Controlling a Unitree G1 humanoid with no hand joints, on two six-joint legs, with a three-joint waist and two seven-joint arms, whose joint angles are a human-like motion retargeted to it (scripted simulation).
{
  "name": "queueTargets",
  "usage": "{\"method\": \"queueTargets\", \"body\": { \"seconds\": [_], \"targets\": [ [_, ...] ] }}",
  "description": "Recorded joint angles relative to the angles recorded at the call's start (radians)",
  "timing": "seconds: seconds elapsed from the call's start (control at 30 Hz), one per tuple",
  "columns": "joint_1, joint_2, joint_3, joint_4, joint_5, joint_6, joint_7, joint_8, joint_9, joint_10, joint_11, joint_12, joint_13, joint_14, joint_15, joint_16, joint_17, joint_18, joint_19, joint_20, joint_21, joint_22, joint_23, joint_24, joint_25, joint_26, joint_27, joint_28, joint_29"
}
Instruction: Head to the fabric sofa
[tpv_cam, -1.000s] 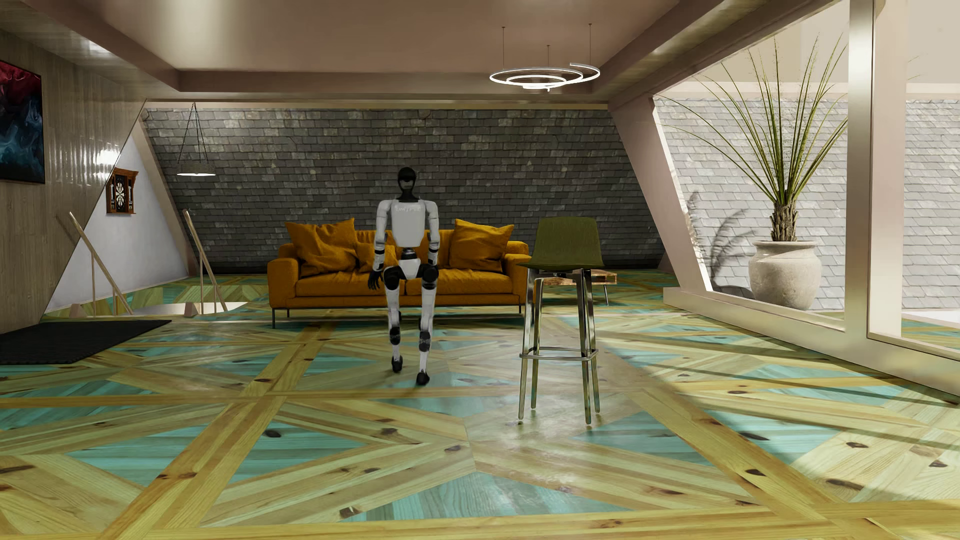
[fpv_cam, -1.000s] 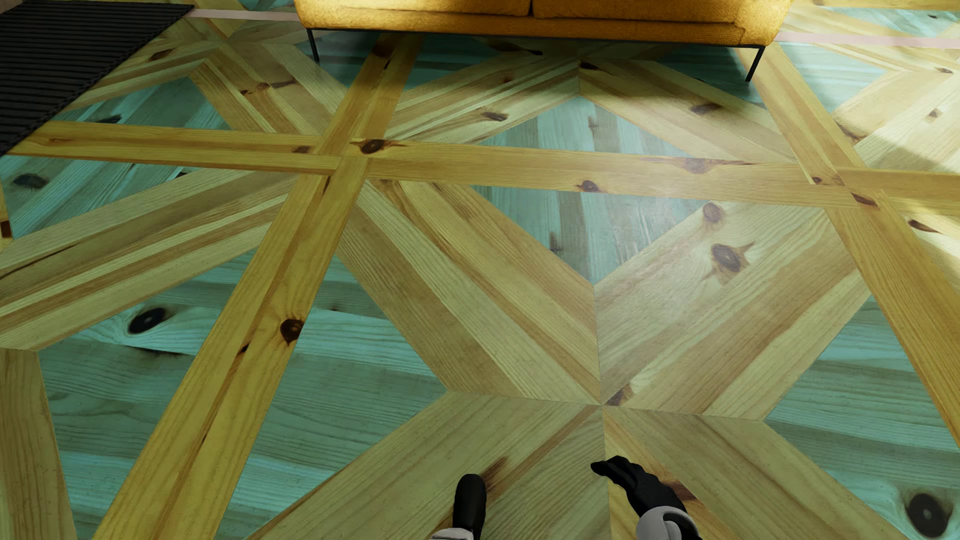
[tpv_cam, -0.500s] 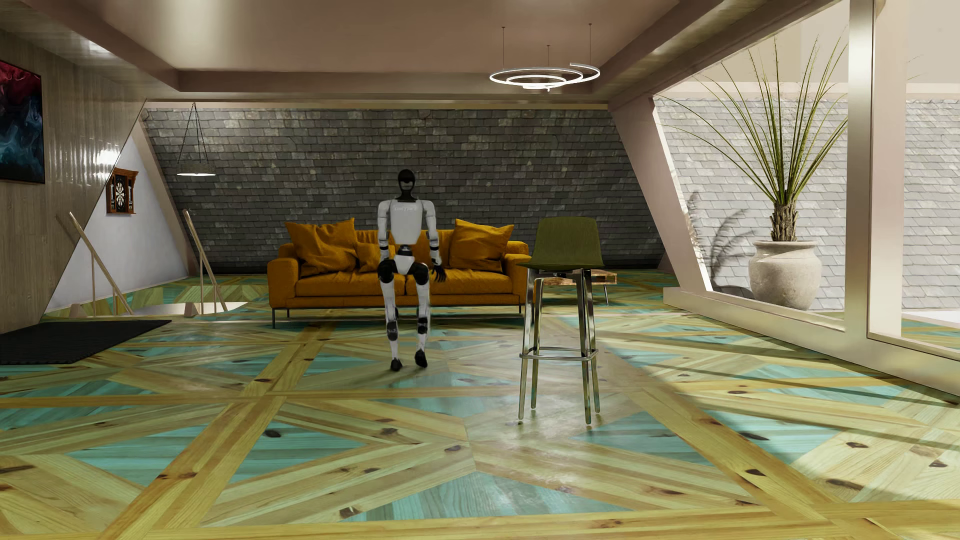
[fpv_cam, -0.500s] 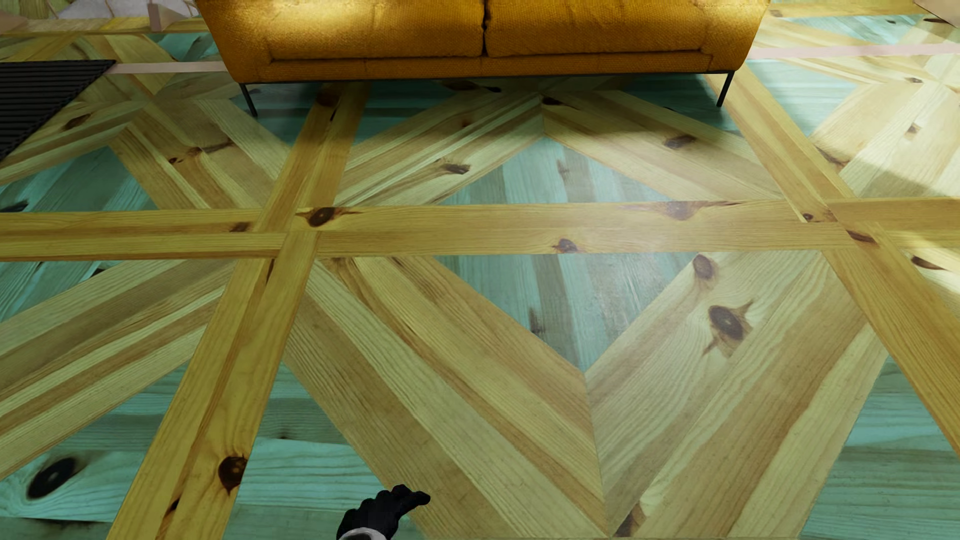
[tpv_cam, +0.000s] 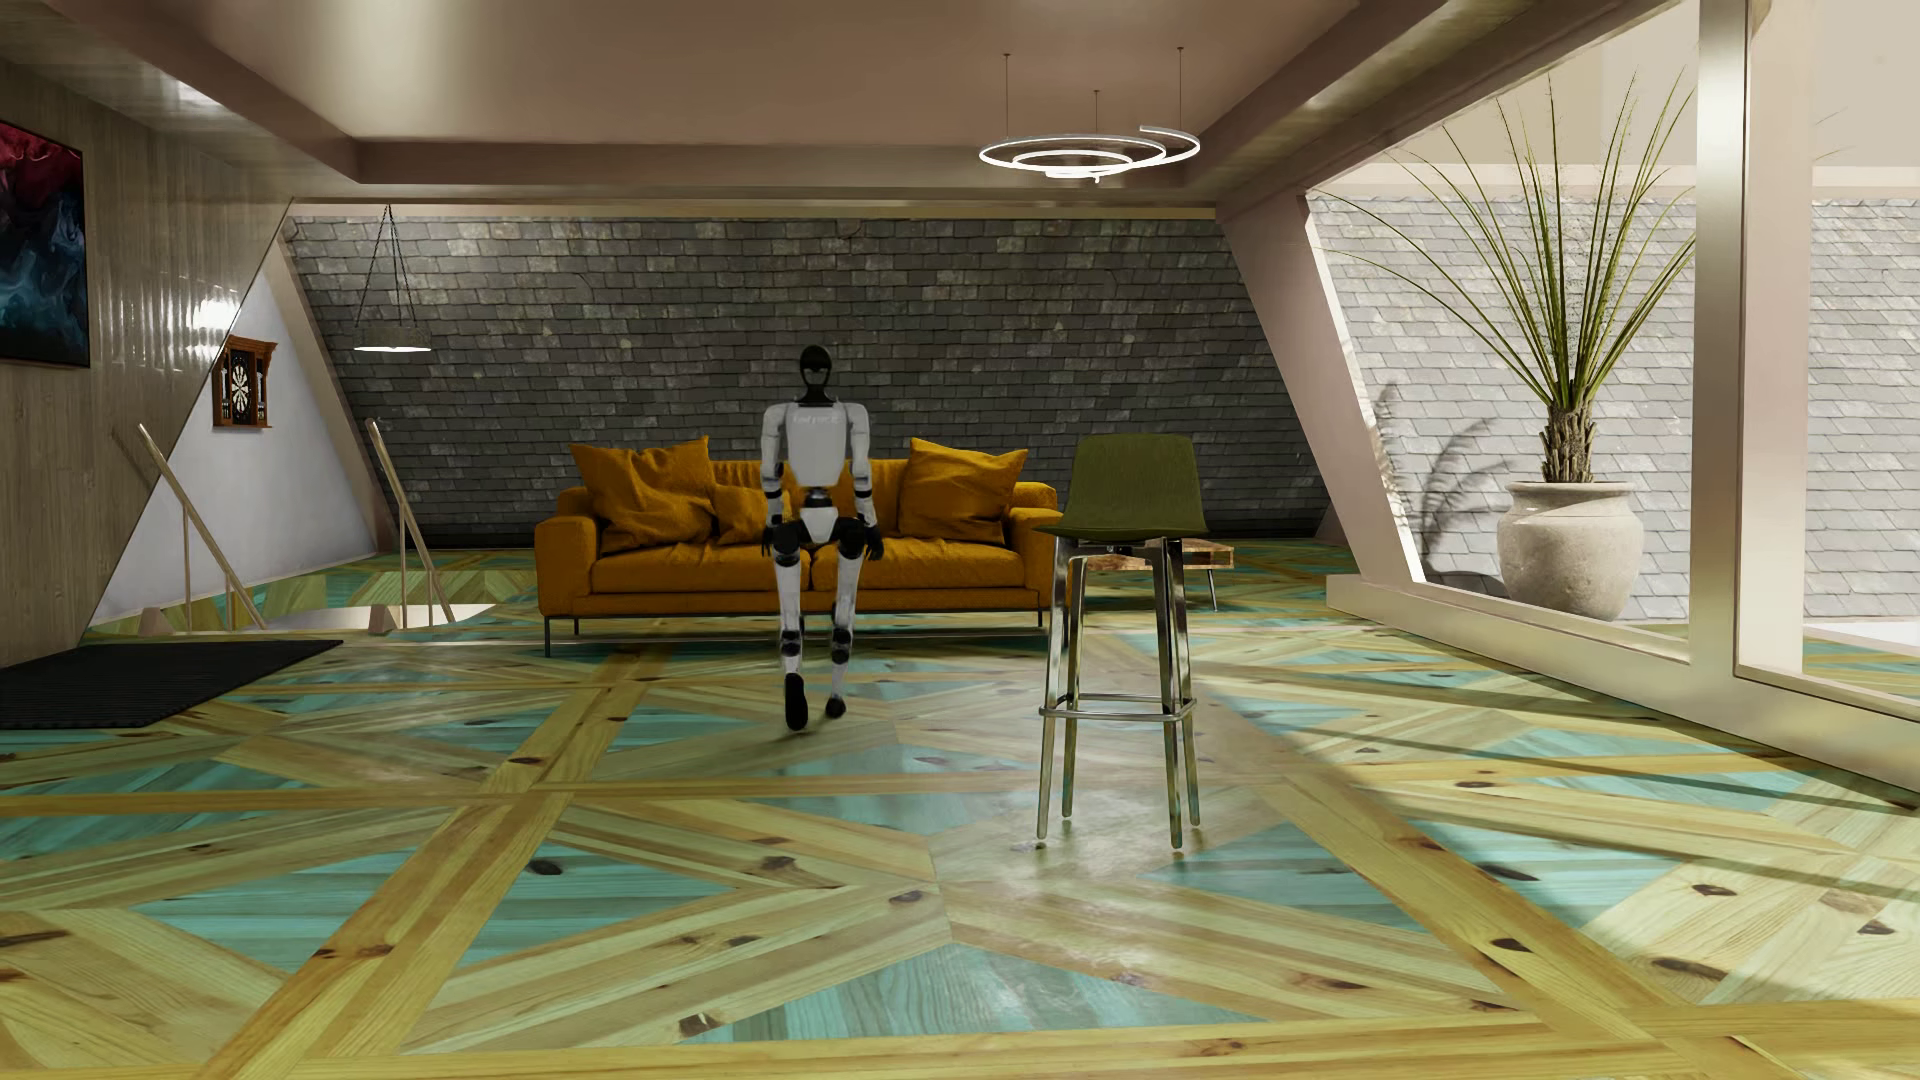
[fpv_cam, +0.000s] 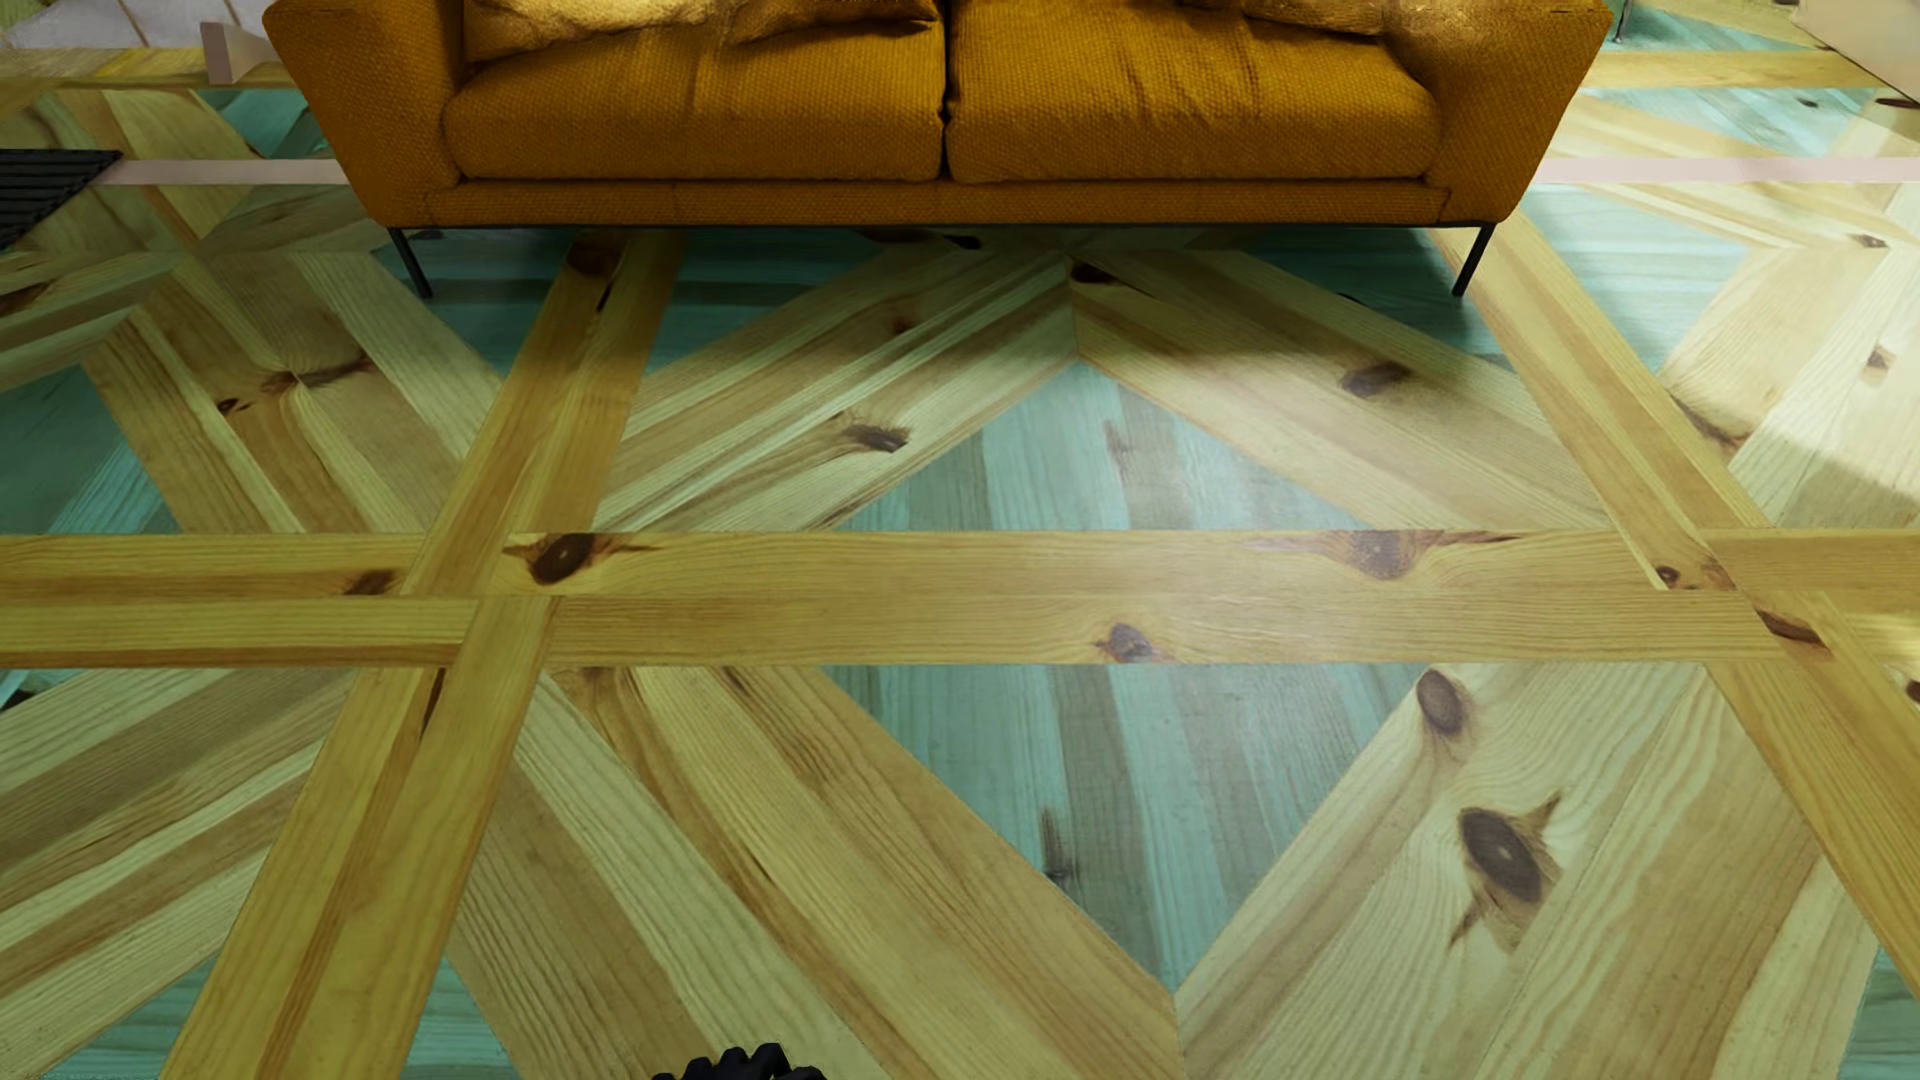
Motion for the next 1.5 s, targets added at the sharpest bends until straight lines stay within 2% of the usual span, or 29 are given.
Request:
{"method": "queueTargets", "body": {
  "seconds": [0.03, 0.1, 0.13, 0.23, 0.3, 0.4, 0.43, 0.47, 0.5, 0.57, 0.63, 0.67, 0.7, 0.73, 0.77, 0.8, 0.83, 0.87, 0.9, 1.0, 1.1, 1.13, 1.17, 1.23, 1.27, 1.33, 1.37, 1.43, 1.5],
  "targets": [
    [-0.090, 0.043, 0.002, 0.044, 0.016, 0.015, 0.013, -0.023, 0.003, 0.127, -0.014, 0.012, -0.013, -0.018, -0.027, 0.032, -0.003, -0.006, -0.001, -0.023, 0.018, -0.020, 0.011, 0.015, -0.013, -0.030, -0.013, -0.038, 0.002],
    [-0.258, 0.126, 0.019, 0.109, 0.057, 0.041, 0.022, -0.042, 0.012, 0.265, -0.026, 0.060, -0.051, -0.135, -0.080, 0.094, -0.021, 0.066, -0.002, 0.006, 0.064, -0.108, 0.047, -0.031, -0.052, -0.089, -0.039, -0.093, -0.007],
    [-0.327, 0.166, 0.033, 0.127, 0.078, 0.051, 0.025, -0.039, 0.016, 0.266, -0.026, 0.095, -0.083, -0.200, -0.105, 0.120, -0.028, 0.127, -0.002, 0.045, 0.073, -0.159, 0.072, -0.072, -0.067, -0.101, -0.049, -0.099, -0.015],
    [-0.464, 0.281, 0.076, 0.121, 0.119, 0.067, 0.011, -0.002, 0.023, 0.004, -0.038, 0.171, -0.170, -0.364, -0.163, 0.119, -0.030, 0.189, 0.002, 0.166, 0.074, -0.250, 0.070, -0.164, -0.066, -0.044, -0.060, -0.065, -0.049],
    [-0.495, 0.356, 0.100, 0.121, 0.131, 0.068, 0.041, 0.025, 0.019, -0.322, -0.079, 0.182, -0.211, -0.328, -0.179, 0.098, -0.040, 0.228, 0.007, 0.206, 0.085, -0.241, 0.046, -0.187, -0.053, -0.006, -0.082, -0.045, -0.077],
    [-0.472, 0.463, 0.127, 0.105, 0.140, 0.063, 0.111, 0.077, 0.011, -0.789, -0.143, 0.191, -0.251, -0.239, -0.176, 0.075, -0.048, 0.191, 0.018, 0.205, 0.114, -0.193, -0.004, -0.162, -0.019, 0.002, -0.116, -0.056, -0.084],
    [-0.469, 0.496, 0.133, 0.096, 0.141, 0.059, 0.121, 0.096, 0.009, -0.833, -0.136, 0.197, -0.254, -0.247, -0.178, 0.067, -0.049, 0.155, 0.028, 0.206, 0.125, -0.174, -0.016, -0.149, -0.012, 0.002, -0.121, -0.058, -0.087],
    [-0.467, 0.527, 0.139, 0.072, 0.136, 0.054, 0.091, 0.117, 0.008, -0.811, -0.124, 0.205, -0.251, -0.216, -0.177, 0.054, -0.051, 0.188, 0.041, 0.208, 0.136, -0.154, -0.024, -0.137, -0.007, 0.005, -0.122, -0.056, -0.089],
    [-0.455, 0.555, 0.144, 0.044, 0.124, 0.045, 0.066, 0.140, 0.006, -0.777, -0.105, 0.215, -0.242, -0.149, -0.165, 0.035, -0.055, 0.249, 0.047, 0.212, 0.147, -0.131, -0.025, -0.126, -0.004, 0.008, -0.119, -0.053, -0.087],
    [-0.397, 0.580, 0.141, 0.012, 0.078, 0.016, 0.082, 0.172, -0.001, -0.738, -0.012, 0.226, -0.211, -0.075, -0.046, -0.005, -0.066, 0.244, 0.093, 0.212, 0.158, -0.069, -0.002, -0.100, -0.004, 0.015, -0.095, -0.055, -0.074],
    [-0.345, 0.493, 0.135, -0.037, 0.017, -0.023, 0.118, 0.205, -0.004, -0.701, 0.235, 0.201, -0.170, -0.137, 0.171, -0.033, -0.078, 0.293, 0.267, 0.192, 0.157, -0.009, 0.042, -0.059, -0.014, 0.006, -0.047, -0.084, -0.041],
    [-0.318, 0.411, 0.136, -0.056, -0.014, -0.040, 0.141, 0.200, -0.003, -0.685, 0.407, 0.180, -0.155, -0.177, 0.290, -0.040, -0.090, 0.309, 0.310, 0.185, 0.169, -0.001, 0.058, -0.043, -0.022, -0.008, -0.037, -0.093, -0.004],
    [-0.293, 0.322, 0.139, -0.073, -0.080, -0.054, 0.166, 0.152, 0.001, -0.668, 0.564, 0.156, -0.144, -0.215, 0.396, -0.046, -0.110, 0.326, 0.312, 0.182, 0.190, -0.009, 0.062, -0.032, -0.033, -0.026, -0.046, -0.092, 0.038],
    [-0.265, 0.235, 0.136, -0.093, -0.126, -0.068, 0.180, 0.159, 0.006, -0.655, 0.688, 0.127, -0.131, -0.252, 0.402, -0.049, -0.134, 0.335, 0.313, 0.180, 0.211, -0.024, 0.053, -0.026, -0.045, -0.040, -0.066, -0.085, 0.066],
    [-0.240, 0.150, 0.129, -0.117, -0.167, -0.082, 0.186, 0.174, 0.013, -0.637, 0.776, 0.093, -0.113, -0.290, 0.312, -0.053, -0.158, 0.338, 0.316, 0.174, 0.216, -0.040, 0.035, -0.022, -0.050, -0.049, -0.080, -0.077, 0.066],
    [-0.208, 0.077, 0.121, -0.138, -0.211, -0.094, 0.182, 0.169, 0.019, -0.627, 0.815, 0.052, -0.090, -0.325, 0.217, -0.052, -0.162, 0.337, 0.288, 0.168, 0.202, -0.046, 0.012, -0.017, -0.042, -0.061, -0.070, -0.071, 0.038],
    [-0.178, 0.016, 0.109, -0.160, -0.249, -0.104, 0.171, 0.152, 0.024, -0.614, 0.808, 0.006, -0.058, -0.359, 0.112, -0.055, -0.158, 0.337, 0.225, 0.159, 0.166, -0.048, -0.012, -0.010, -0.020, -0.066, -0.052, -0.068, -0.001],
    [-0.144, -0.035, 0.095, -0.178, -0.260, -0.111, 0.151, 0.143, 0.028, -0.607, 0.752, -0.036, -0.033, -0.386, 0.031, -0.052, -0.147, 0.339, 0.169, 0.149, 0.125, -0.052, -0.027, -0.005, 0.013, -0.073, -0.035, -0.069, -0.037],
    [-0.109, -0.074, 0.082, -0.189, -0.250, -0.114, 0.129, 0.142, 0.030, -0.608, 0.653, -0.077, -0.013, -0.406, -0.039, -0.051, -0.132, 0.341, 0.152, 0.141, 0.091, -0.057, -0.035, -0.002, 0.042, -0.078, -0.023, -0.070, -0.059],
    [-0.004, -0.141, 0.052, -0.203, -0.190, -0.111, 0.074, 0.139, 0.029, -0.652, 0.214, -0.162, 0.003, -0.434, -0.028, -0.055, -0.119, 0.342, 0.132, 0.138, 0.078, -0.110, -0.030, -0.028, 0.046, -0.097, -0.010, -0.055, -0.046],
    [0.107, -0.145, 0.041, -0.216, -0.159, -0.102, 0.028, 0.038, 0.022, -0.730, -0.231, -0.174, 0.004, -0.441, 0.023, -0.060, -0.112, 0.342, 0.193, 0.099, 0.079, -0.181, -0.038, -0.077, 0.022, -0.144, -0.017, -0.033, -0.006],
    [0.140, -0.157, 0.036, -0.222, -0.152, -0.098, 0.011, 0.036, 0.019, -0.732, -0.264, -0.169, 0.010, -0.451, -0.001, -0.061, -0.108, 0.343, 0.254, 0.075, 0.067, -0.187, -0.046, -0.083, 0.022, -0.155, -0.018, -0.033, -0.003],
    [0.172, -0.153, 0.030, -0.222, -0.137, -0.094, -0.006, 0.063, 0.015, -0.725, -0.253, -0.158, 0.016, -0.453, 0.027, -0.060, -0.099, 0.339, 0.242, 0.053, 0.055, -0.182, -0.050, -0.080, 0.022, -0.158, -0.016, -0.031, -0.006],
    [0.250, -0.137, 0.019, -0.201, -0.100, -0.075, -0.030, 0.101, 0.008, -0.689, -0.143, -0.114, 0.028, -0.430, 0.150, -0.062, -0.071, 0.314, 0.091, 0.036, 0.036, -0.140, -0.044, -0.068, 0.019, -0.126, -0.007, -0.015, -0.019],
    [0.270, -0.115, 0.016, -0.184, -0.086, -0.059, -0.044, 0.090, 0.003, -0.645, -0.096, -0.084, 0.028, -0.382, 0.171, -0.067, -0.059, 0.282, 0.055, 0.046, 0.029, -0.102, -0.029, -0.070, 0.014, -0.089, -0.002, -0.007, -0.025],
    [0.224, -0.062, 0.011, -0.146, -0.050, -0.021, -0.091, 0.049, -0.006, -0.450, -0.050, -0.035, 0.018, -0.218, 0.111, -0.062, -0.033, 0.099, -0.003, 0.047, 0.005, -0.010, 0.009, -0.065, 0.007, -0.025, 0.011, -0.056, -0.030],
    [0.159, -0.031, 0.006, -0.138, -0.036, -0.006, -0.105, 0.019, -0.007, -0.293, -0.043, -0.021, 0.000, -0.117, 0.078, -0.036, -0.015, 0.002, -0.018, 0.011, -0.014, 0.018, 0.017, -0.033, 0.009, -0.028, 0.022, -0.128, -0.024],
    [-0.025, 0.028, -0.017, -0.082, -0.024, 0.014, -0.023, -0.051, -0.003, 0.028, -0.031, -0.019, -0.027, 0.028, 0.010, 0.063, 0.015, -0.002, -0.022, -0.085, -0.023, 0.009, 0.005, 0.050, 0.013, -0.096, 0.007, -0.259, -0.030],
    [-0.209, 0.098, -0.017, -0.009, 0.001, 0.036, -0.043, -0.091, 0.005, 0.219, -0.023, 0.008, -0.052, -0.107, -0.057, 0.148, 0.008, -0.004, -0.010, -0.064, 0.018, -0.066, 0.018, 0.028, -0.013, -0.123, -0.057, -0.272, -0.061]
  ]
}}
